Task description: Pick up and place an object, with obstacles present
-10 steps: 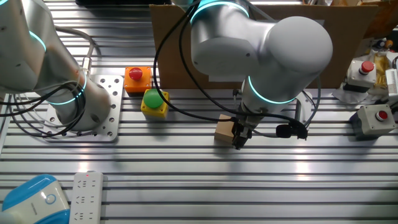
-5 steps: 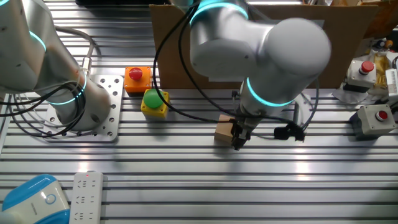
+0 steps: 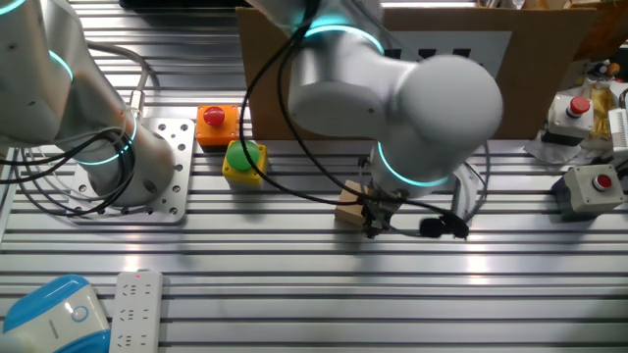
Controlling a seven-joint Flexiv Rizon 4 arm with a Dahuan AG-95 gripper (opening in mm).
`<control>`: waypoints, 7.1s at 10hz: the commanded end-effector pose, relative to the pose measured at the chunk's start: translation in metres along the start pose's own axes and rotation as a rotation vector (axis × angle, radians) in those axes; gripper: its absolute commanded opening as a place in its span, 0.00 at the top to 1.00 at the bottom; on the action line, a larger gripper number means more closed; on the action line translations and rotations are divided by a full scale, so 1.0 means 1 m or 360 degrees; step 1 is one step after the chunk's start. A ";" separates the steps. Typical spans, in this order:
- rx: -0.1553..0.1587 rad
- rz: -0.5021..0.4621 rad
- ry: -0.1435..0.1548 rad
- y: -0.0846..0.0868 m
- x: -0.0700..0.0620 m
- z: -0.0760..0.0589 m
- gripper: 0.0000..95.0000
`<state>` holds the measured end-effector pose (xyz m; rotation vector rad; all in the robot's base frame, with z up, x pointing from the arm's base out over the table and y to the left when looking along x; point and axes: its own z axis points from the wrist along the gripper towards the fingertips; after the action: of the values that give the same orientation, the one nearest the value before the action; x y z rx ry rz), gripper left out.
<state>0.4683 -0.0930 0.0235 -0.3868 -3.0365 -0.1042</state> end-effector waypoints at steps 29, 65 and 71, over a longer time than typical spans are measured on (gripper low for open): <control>0.0019 0.0000 0.0069 0.084 -0.029 -0.180 1.00; 0.0065 -0.0216 -0.0359 0.105 -0.043 -0.195 1.00; 0.0089 -0.0201 -0.0344 0.105 -0.043 -0.195 1.00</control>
<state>0.5472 -0.0181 0.2206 -0.2249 -3.2870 0.0152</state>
